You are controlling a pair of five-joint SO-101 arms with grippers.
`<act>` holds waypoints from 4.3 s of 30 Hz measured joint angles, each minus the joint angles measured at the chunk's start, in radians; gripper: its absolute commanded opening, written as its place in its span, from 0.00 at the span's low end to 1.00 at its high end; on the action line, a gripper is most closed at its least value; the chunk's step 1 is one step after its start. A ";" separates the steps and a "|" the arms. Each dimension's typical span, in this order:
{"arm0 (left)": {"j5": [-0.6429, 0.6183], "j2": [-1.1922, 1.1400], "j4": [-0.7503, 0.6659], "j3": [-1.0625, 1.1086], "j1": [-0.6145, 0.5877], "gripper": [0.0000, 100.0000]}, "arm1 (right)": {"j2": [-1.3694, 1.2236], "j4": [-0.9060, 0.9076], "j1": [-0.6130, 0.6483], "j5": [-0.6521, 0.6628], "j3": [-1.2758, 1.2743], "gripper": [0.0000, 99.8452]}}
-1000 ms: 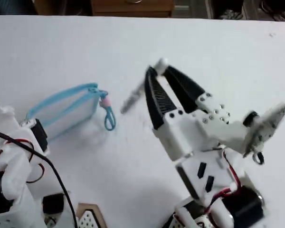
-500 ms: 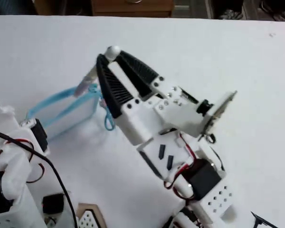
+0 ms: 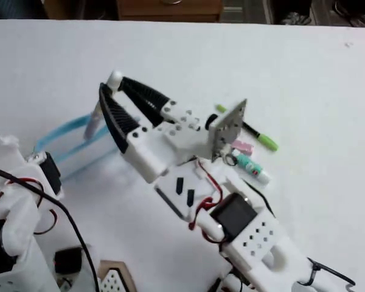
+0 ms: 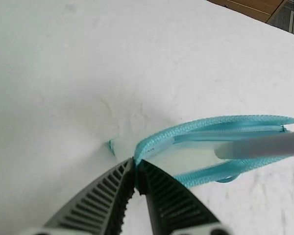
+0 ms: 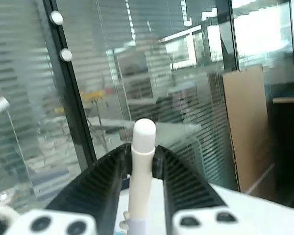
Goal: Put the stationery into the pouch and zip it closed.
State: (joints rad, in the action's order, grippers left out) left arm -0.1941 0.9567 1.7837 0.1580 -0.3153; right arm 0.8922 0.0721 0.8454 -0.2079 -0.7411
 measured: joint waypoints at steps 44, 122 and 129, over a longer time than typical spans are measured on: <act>0.000 0.000 0.000 0.000 0.000 0.02 | -0.555 1.142 -0.692 0.736 0.212 0.30; 0.000 0.000 0.000 0.002 0.000 0.02 | 0.021 0.407 0.005 -0.169 0.348 0.02; 0.000 0.000 0.000 0.002 0.000 0.02 | -0.015 0.161 0.046 -0.123 0.084 0.02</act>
State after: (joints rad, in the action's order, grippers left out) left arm -0.1941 0.9567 1.7837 0.1596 -0.3153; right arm 0.8769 0.2332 0.8915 -0.3307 -0.6567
